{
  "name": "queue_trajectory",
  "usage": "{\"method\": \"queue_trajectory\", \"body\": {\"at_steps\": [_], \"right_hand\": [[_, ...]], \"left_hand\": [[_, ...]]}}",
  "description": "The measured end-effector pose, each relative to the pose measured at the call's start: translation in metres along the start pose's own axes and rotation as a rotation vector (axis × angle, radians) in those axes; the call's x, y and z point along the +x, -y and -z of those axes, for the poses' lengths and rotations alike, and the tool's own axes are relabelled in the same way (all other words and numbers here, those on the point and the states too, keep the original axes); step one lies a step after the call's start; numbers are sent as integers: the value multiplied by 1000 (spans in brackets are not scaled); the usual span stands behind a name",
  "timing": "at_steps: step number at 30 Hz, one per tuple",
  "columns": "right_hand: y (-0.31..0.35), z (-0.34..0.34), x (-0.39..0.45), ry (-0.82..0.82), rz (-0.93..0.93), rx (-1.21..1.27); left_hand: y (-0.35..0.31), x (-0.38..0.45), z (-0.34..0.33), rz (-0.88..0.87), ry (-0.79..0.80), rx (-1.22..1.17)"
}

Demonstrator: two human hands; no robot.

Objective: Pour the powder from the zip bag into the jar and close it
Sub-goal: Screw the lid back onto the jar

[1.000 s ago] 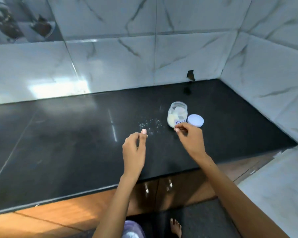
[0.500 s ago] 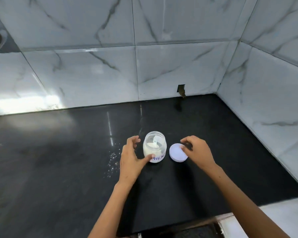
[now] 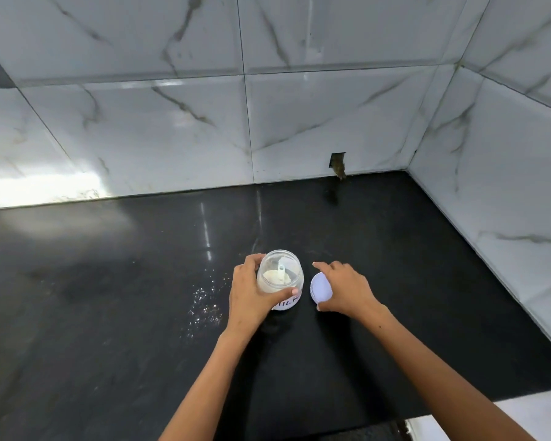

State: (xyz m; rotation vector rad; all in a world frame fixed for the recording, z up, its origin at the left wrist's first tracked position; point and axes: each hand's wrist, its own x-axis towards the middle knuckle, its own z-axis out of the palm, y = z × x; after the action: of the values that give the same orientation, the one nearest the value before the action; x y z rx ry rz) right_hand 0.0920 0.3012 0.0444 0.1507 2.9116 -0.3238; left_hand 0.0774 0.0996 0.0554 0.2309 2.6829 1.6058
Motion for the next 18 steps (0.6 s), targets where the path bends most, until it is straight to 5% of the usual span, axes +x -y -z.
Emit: {"method": "queue_trajectory", "body": {"at_steps": [4,6,8,13,18], "right_hand": [[-2,21,6,-241,-115,620],[6,35,7,-310,-105,1099],[20,43,6,-369,-44,1324],[50,30,1,-410,105,1253],[59,18,-4,-360,216,897]], "left_hand": [[3,3,0,9,-13,16],[4,2,-1,11,-25,8],[5,1,-3,9,-42,-5],[6,0,-4,-3,-69,-57],[3,-3,-3,25,-82,-91]]}}
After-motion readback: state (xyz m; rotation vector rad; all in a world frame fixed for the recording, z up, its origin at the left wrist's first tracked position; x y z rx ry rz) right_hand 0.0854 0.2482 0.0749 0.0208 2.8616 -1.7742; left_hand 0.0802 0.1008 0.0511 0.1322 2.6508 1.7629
